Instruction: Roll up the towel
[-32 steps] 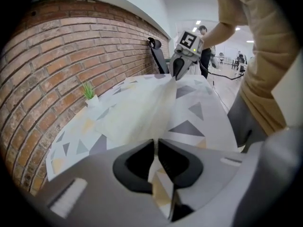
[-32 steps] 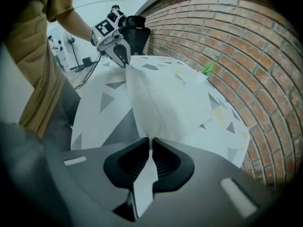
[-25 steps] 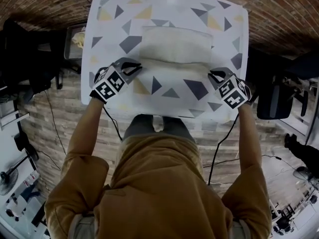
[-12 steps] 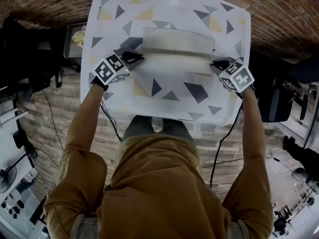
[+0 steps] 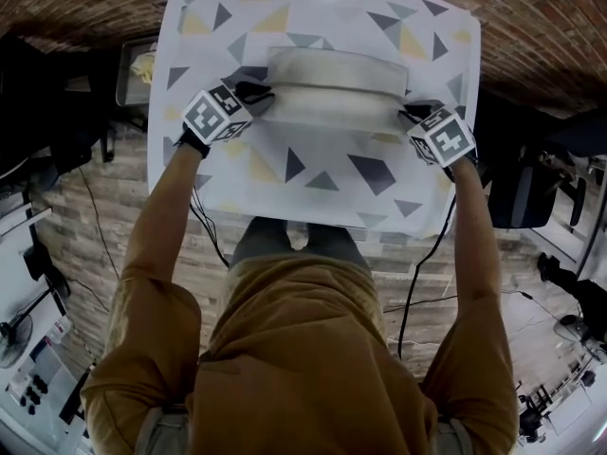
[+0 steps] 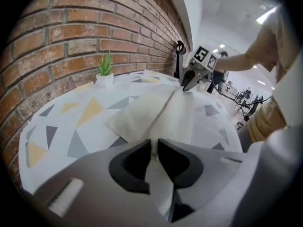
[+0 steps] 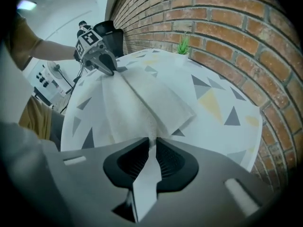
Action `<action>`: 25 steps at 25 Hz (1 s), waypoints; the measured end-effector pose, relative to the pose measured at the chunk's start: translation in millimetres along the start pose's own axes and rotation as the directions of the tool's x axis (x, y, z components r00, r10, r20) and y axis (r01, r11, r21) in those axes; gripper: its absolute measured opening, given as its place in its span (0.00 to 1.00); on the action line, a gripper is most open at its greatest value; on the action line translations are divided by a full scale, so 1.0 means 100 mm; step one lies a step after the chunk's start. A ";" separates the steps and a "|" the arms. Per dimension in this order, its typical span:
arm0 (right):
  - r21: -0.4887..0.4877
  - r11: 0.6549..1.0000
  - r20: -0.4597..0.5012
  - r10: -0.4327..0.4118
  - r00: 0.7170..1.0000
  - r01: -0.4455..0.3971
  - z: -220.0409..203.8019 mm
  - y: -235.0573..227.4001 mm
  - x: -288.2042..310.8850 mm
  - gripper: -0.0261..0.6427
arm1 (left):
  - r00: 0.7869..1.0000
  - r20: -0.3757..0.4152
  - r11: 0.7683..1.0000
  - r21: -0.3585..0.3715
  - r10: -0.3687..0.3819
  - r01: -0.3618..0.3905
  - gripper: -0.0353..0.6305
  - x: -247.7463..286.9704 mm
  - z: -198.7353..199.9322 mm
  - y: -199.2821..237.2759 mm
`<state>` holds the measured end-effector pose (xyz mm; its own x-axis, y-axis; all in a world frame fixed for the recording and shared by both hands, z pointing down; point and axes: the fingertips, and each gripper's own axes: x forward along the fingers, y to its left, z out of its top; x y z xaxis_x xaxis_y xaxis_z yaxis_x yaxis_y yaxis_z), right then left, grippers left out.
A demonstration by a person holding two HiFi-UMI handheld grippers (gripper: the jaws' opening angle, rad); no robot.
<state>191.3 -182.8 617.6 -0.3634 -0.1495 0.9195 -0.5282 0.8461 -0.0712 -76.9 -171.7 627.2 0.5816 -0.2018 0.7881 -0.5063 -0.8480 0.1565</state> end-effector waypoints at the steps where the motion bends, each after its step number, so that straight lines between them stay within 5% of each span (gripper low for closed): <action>1: -0.009 1.000 0.000 -0.007 1.000 0.007 -0.01 0.01 0.01 0.08 | 1.000 0.004 1.000 0.005 0.003 -0.003 0.19 0.01 0.01 0.01; 6: 0.059 0.998 0.027 -0.006 1.000 0.005 -0.06 0.00 0.03 0.08 | 0.999 0.013 0.999 0.001 0.032 -0.032 0.19 0.03 0.02 0.06; 10: 0.110 0.993 0.047 -0.046 0.998 0.041 -0.08 -0.08 0.00 0.18 | 0.992 0.016 0.992 -0.042 0.123 -0.122 0.40 -0.02 -0.05 0.21; 15: 0.098 0.983 0.089 -0.163 0.983 0.154 -0.13 -0.18 -0.19 0.24 | 0.970 0.077 0.973 -0.037 0.230 -0.228 0.44 -0.23 0.00 0.18; 20: -0.009 0.977 0.177 -0.206 0.962 0.211 -0.09 0.01 -0.34 0.24 | 0.954 0.152 0.966 -0.002 0.258 -0.260 0.44 -0.42 0.06 -0.10; 25: -0.199 0.954 0.205 -0.181 0.962 0.222 -0.18 0.38 -0.15 0.24 | 0.966 0.131 0.965 0.115 0.223 -0.238 0.36 -0.38 -0.01 -0.45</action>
<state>190.8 -139.0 607.8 -0.4108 -0.4019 0.8184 -0.4321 0.8762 0.2133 -76.8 -125.8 590.6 0.5327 -0.4480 0.7180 -0.5537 -0.8261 -0.1047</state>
